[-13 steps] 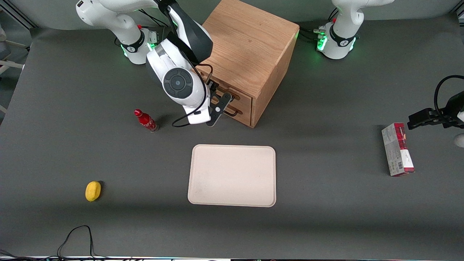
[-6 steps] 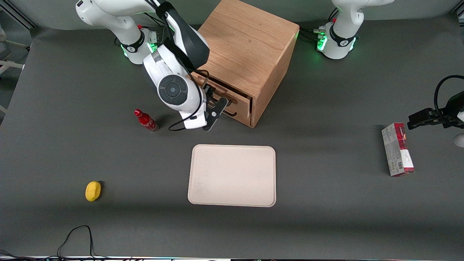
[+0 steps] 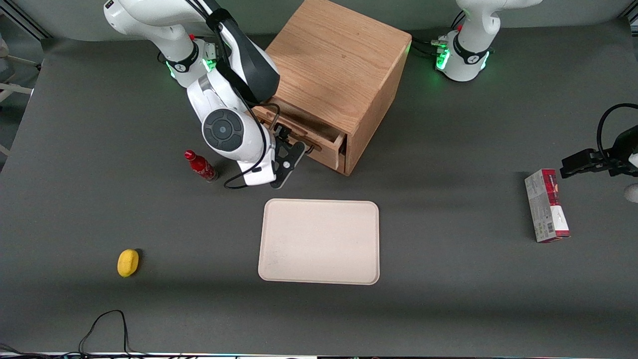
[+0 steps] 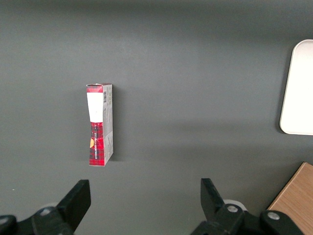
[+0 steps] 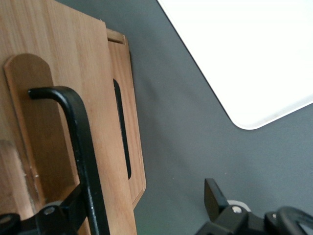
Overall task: Open upper drawer
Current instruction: 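Pull the upper drawer outward by its handle with the right gripper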
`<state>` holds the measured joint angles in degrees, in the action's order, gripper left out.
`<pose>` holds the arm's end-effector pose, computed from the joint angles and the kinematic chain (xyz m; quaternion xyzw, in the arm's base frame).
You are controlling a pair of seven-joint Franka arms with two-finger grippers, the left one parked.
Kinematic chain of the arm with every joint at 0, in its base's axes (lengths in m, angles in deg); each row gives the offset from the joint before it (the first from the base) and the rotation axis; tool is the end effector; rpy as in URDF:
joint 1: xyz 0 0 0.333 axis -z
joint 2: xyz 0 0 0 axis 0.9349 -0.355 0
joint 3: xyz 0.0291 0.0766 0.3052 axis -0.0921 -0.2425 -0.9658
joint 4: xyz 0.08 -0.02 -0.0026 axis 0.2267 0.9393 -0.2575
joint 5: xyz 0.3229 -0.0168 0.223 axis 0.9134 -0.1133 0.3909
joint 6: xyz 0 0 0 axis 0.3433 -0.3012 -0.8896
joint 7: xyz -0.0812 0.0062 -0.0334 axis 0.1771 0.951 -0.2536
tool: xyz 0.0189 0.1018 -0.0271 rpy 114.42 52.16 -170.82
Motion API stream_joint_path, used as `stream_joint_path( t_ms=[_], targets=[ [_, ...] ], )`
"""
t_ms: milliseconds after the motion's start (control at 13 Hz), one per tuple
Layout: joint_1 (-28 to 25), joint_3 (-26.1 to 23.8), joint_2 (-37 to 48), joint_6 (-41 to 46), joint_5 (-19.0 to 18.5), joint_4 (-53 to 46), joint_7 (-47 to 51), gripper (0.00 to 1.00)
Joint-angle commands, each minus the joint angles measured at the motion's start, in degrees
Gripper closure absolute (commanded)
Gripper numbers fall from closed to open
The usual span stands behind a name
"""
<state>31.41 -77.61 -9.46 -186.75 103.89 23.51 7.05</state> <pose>0.5363 0.3781 0.3962 -0.8842 -0.4408 0.1176 0.1003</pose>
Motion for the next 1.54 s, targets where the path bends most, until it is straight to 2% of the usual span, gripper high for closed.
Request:
stream_joint_path(
  t_ms=[0,538,1462],
  targets=[
    [1.7,0.2,-2.4,-0.1,1.4,-3.4,-1.8,0.0],
    [6.5,0.2,-4.2,-0.1,1.0,-5.4,-1.9,0.0],
    [12.2,0.1,-11.4,-0.1,1.4,-16.1,-2.9,0.0]
  ],
)
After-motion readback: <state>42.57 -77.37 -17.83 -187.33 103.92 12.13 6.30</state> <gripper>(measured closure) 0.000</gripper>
